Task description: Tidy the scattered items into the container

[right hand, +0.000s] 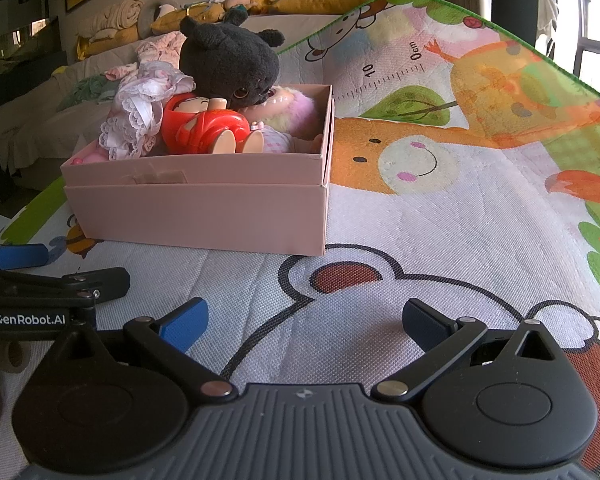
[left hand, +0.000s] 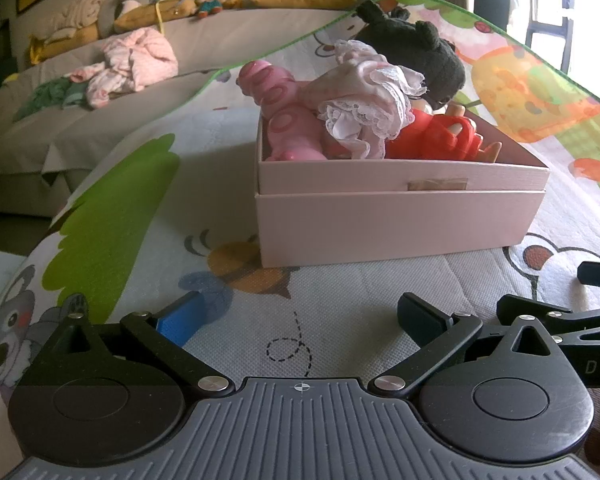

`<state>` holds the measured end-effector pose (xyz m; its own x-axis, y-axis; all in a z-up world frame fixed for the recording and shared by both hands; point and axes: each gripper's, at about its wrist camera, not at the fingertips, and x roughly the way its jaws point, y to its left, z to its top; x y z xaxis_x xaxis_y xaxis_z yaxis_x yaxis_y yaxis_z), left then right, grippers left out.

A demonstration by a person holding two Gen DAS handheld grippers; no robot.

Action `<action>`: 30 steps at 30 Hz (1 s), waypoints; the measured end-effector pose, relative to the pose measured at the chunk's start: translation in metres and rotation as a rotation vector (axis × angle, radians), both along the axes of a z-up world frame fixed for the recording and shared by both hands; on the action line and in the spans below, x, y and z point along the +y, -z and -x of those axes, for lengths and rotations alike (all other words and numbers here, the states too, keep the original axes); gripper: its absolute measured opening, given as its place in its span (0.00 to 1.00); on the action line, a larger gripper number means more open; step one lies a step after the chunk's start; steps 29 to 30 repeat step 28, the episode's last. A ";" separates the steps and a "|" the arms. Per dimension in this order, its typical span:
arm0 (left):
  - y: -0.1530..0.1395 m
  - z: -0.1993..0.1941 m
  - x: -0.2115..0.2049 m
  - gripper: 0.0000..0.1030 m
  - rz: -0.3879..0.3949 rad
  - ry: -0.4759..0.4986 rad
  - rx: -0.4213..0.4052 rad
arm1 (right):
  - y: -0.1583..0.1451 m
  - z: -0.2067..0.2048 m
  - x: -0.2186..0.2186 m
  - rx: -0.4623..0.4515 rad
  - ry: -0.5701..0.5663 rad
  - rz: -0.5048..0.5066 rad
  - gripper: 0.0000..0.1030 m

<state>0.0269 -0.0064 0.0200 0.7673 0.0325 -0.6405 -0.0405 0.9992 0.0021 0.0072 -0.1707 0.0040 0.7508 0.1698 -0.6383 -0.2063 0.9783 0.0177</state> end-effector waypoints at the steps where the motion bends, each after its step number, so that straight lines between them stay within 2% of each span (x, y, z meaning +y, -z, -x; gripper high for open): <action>1: 0.000 0.000 0.000 1.00 0.000 0.000 0.000 | 0.000 0.000 0.000 0.000 0.000 0.000 1.00; 30: -0.001 0.000 0.002 1.00 -0.002 0.002 -0.001 | -0.001 -0.012 -0.001 -0.003 0.013 0.003 1.00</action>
